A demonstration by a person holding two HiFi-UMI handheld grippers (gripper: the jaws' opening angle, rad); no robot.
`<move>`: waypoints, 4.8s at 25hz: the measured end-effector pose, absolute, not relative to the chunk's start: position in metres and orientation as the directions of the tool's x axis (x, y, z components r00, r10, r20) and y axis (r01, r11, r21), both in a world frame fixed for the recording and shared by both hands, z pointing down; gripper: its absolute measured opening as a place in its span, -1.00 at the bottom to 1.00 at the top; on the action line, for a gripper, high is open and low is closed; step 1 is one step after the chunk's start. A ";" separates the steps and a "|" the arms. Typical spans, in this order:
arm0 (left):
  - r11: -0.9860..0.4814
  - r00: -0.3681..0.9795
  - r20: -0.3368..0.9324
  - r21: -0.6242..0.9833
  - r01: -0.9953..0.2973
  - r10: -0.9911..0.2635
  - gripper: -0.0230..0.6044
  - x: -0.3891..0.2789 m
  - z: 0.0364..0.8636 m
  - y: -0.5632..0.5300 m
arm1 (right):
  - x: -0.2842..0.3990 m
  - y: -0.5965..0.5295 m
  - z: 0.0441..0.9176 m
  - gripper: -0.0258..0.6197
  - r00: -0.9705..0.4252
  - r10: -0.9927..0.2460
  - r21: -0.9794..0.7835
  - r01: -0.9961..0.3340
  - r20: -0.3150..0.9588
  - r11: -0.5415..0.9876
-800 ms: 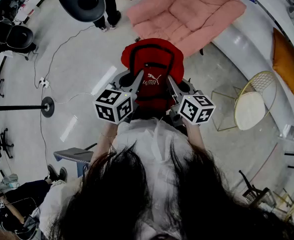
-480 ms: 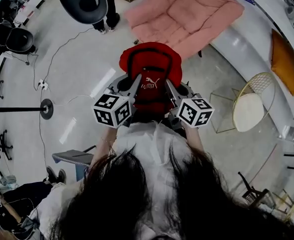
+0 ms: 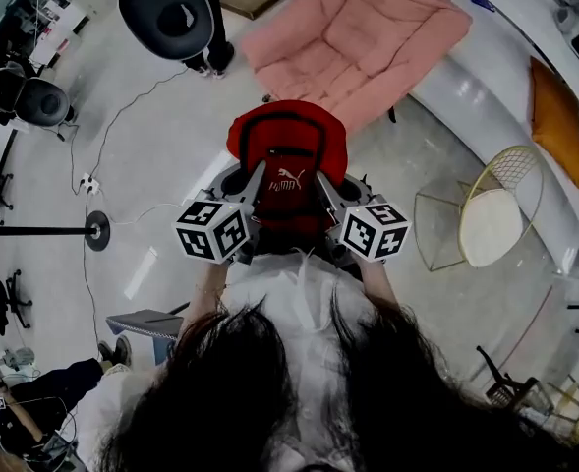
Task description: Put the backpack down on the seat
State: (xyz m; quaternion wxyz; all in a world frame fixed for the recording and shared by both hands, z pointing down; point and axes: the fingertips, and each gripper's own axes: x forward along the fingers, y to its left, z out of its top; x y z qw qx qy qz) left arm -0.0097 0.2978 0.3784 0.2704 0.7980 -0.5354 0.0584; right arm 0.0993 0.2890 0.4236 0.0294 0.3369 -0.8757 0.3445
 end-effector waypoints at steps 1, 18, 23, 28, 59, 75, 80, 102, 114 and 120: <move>-0.275 0.416 0.387 0.369 -0.888 -0.823 -0.84 -0.010 0.379 0.296 | 0.099 0.288 0.424 -0.77 -0.774 -0.567 -0.586 -0.607 0.283 0.537; -0.226 0.394 0.458 0.380 -0.897 -0.797 -0.84 -0.055 0.403 0.218 | 0.053 0.212 0.449 -0.77 -0.795 -0.508 -0.622 -0.589 0.331 0.516; -0.248 0.430 0.480 0.396 -0.884 -0.765 -0.84 -0.073 0.411 0.162 | 0.036 0.161 0.456 -0.77 -0.780 -0.529 -0.644 -0.599 0.336 0.475; -0.284 0.475 0.493 0.414 -0.865 -0.729 -0.84 -0.093 0.417 0.111 | 0.018 0.116 0.464 -0.77 -0.748 -0.556 -0.656 -0.628 0.363 0.418; -0.470 0.640 0.435 0.441 -0.765 -0.634 -0.84 -0.132 0.424 -0.055 | -0.018 -0.028 0.470 -0.77 -0.591 -0.671 -0.604 -0.753 0.447 0.261; -0.473 0.663 0.510 0.465 -0.748 -0.548 -0.84 -0.099 0.460 -0.165 | 0.018 -0.136 0.503 -0.77 -0.560 -0.676 -0.626 -0.757 0.479 0.184; -0.467 0.658 0.576 0.466 -0.752 -0.485 -0.84 -0.075 0.489 -0.211 | 0.043 -0.175 0.532 -0.77 -0.534 -0.671 -0.632 -0.765 0.514 0.126; -0.462 0.602 0.752 0.448 -0.765 -0.268 -0.83 -0.004 0.696 -0.359 | 0.139 -0.313 0.707 -0.77 -0.412 -0.650 -0.611 -0.785 0.639 -0.103; -0.449 0.416 0.883 0.288 -0.846 -0.218 -0.83 -0.057 0.801 -0.354 | 0.132 -0.322 0.810 -0.77 -0.350 -0.515 -0.362 -0.929 0.782 0.080; -0.421 0.430 0.876 0.314 -0.851 -0.217 -0.83 -0.059 0.807 -0.349 | 0.129 -0.324 0.845 -0.77 -0.270 -0.455 -0.244 -0.963 0.849 0.115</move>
